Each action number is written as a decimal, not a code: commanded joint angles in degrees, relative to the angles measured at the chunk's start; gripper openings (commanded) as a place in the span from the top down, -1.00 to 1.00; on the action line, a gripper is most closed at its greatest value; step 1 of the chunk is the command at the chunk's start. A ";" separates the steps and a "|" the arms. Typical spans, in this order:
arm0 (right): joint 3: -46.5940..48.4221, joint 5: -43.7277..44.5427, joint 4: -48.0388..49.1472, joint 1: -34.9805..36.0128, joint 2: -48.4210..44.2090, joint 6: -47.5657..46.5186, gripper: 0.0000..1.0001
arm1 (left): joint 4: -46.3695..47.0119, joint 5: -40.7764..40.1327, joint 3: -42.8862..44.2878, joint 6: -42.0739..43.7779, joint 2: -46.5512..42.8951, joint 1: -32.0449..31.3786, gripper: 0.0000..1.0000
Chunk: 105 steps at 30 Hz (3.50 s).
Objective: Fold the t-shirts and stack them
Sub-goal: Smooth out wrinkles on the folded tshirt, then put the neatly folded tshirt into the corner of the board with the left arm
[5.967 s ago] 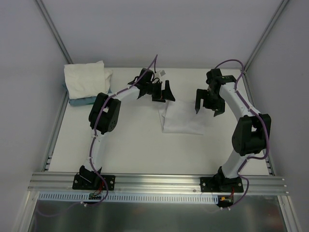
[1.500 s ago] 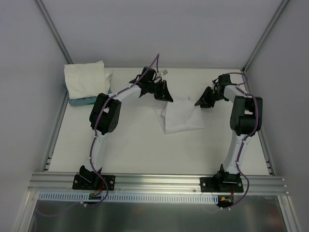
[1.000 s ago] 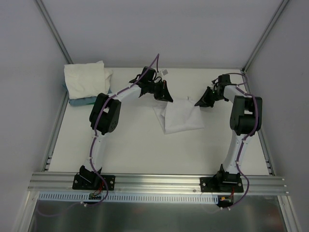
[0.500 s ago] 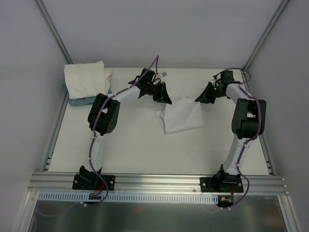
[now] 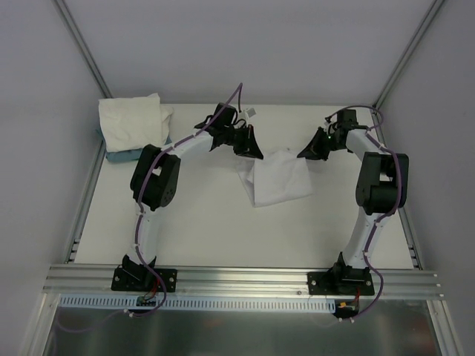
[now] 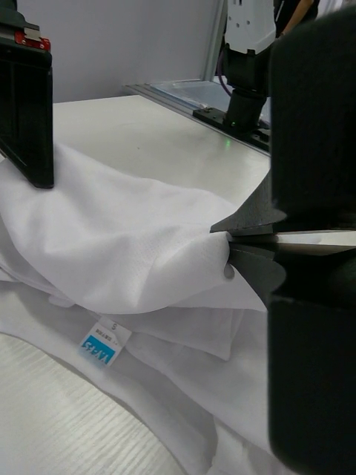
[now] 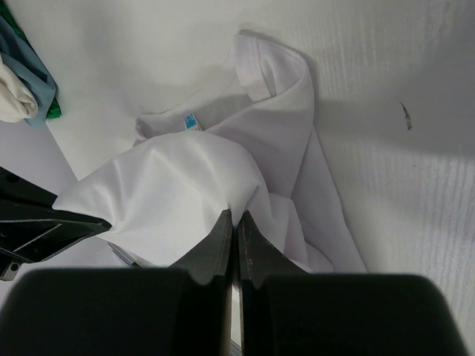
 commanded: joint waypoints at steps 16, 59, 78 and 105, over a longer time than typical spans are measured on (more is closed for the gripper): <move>1.23 -2.55 -0.70 3.39 -3.03 1.10 0.99 | -0.25 -0.92 -6.83 2.82 -8.72 0.28 1.00; 6.76 -5.28 -2.55 7.61 3.82 1.37 0.99 | -3.41 -14.10 -18.16 7.75 -15.76 0.45 1.00; 8.08 2.36 -10.01 5.77 -3.63 -5.66 -0.99 | 0.37 -26.68 -22.30 6.69 -24.10 1.33 -0.97; -15.47 -0.09 -9.05 1.28 -27.55 -4.00 -0.99 | 38.94 -9.54 -62.11 -24.24 -30.09 8.63 -0.97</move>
